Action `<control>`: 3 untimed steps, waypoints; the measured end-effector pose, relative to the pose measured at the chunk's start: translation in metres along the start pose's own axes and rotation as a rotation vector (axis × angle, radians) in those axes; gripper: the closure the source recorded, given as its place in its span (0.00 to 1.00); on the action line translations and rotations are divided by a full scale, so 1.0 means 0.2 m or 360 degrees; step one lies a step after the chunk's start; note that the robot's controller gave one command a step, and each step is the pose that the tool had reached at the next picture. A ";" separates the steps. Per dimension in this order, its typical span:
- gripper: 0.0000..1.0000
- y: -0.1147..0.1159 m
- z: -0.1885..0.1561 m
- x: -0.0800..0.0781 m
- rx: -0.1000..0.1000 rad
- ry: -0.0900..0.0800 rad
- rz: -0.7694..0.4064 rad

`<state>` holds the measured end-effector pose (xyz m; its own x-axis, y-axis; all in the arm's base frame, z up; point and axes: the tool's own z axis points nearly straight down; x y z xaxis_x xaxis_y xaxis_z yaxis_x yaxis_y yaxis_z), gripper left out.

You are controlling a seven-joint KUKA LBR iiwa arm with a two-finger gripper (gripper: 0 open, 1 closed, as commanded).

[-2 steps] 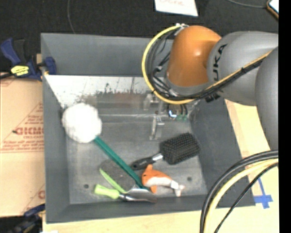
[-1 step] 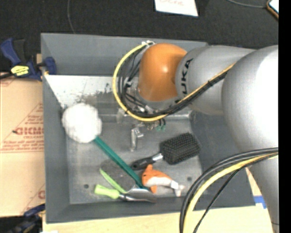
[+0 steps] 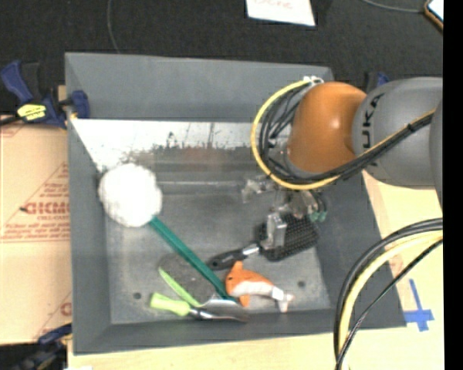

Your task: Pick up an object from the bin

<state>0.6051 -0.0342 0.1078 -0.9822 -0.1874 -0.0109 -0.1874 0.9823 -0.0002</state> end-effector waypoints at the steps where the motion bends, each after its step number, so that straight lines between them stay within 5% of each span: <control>1: 0.00 -0.11 0.17 -0.14 -0.0011 0.0012 0.0179; 2: 0.00 -0.16 0.17 -0.07 -0.0013 -0.0006 0.0117; 3: 0.00 -0.35 0.17 0.10 -0.0025 -0.0010 0.0040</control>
Offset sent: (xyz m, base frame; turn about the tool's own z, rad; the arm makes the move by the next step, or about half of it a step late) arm -0.0171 -0.0837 -0.0365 -0.0050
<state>0.5993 -0.1064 0.0729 -0.9866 -0.1623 -0.0172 -0.1626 0.9866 0.0157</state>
